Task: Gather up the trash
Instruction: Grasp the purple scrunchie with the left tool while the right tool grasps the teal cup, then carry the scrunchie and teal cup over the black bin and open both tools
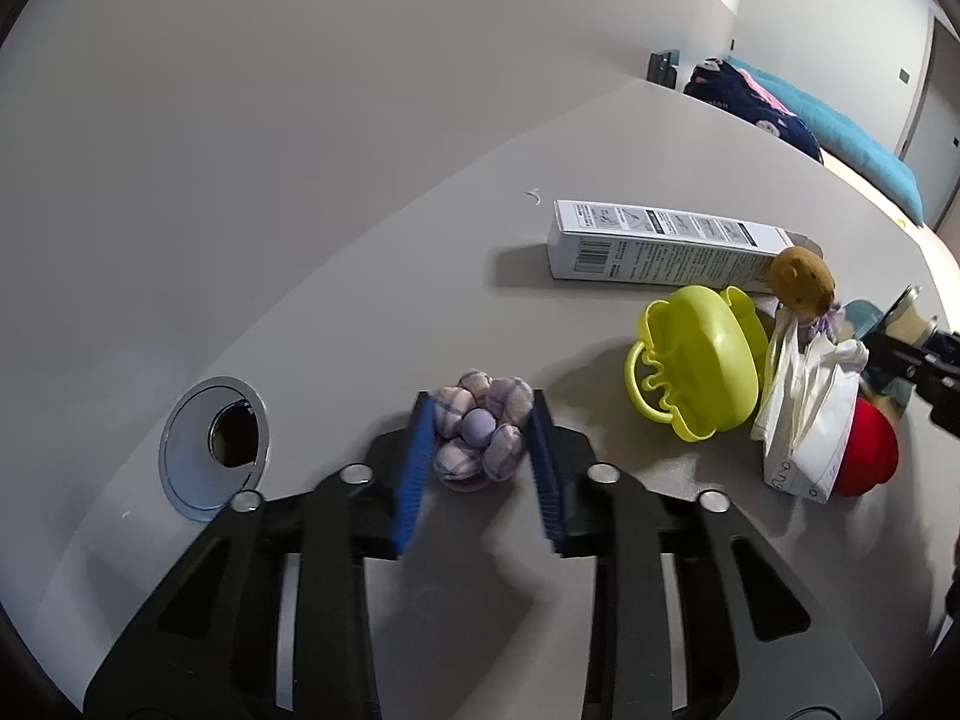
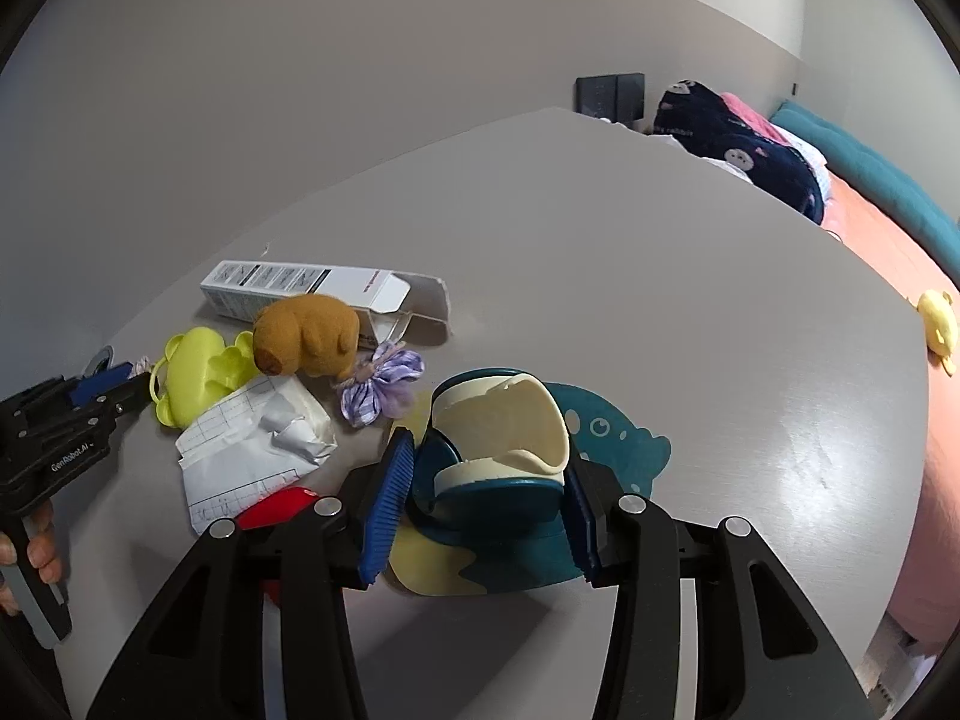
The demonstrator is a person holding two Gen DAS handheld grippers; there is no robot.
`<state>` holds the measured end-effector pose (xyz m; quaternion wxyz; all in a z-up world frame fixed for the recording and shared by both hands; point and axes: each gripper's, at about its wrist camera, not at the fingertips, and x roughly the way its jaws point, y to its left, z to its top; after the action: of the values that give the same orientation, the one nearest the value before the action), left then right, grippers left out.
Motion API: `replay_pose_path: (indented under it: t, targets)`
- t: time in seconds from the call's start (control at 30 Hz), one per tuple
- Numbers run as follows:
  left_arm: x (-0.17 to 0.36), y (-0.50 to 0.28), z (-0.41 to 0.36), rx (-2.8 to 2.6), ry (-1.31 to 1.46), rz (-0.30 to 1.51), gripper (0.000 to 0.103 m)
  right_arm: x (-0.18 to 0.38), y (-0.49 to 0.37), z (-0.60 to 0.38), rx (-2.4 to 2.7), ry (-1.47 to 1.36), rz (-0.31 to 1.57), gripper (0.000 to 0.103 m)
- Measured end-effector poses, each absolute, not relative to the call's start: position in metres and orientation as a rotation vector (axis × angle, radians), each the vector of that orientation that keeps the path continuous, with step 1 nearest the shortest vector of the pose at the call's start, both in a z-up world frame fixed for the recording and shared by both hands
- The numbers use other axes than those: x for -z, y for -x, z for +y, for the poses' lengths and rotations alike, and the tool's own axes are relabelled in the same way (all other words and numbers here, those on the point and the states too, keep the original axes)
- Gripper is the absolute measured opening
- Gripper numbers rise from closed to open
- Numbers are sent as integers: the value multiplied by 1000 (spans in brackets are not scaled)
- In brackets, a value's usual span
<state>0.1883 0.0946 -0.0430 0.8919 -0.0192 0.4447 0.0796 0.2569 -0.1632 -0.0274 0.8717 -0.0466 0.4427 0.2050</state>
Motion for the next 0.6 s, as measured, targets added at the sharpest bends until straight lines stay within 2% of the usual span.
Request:
replay_pose_path:
  t: [0.1, 0.6]
  targets:
    - [40, -183, 91, -183, 17, 910, 22, 21, -255, -172, -425, 77, 921, 48]
    - [-3, -159, 58, -152, 48, 844, 20, -20, -230, -214, -417, 31, 856, 48]
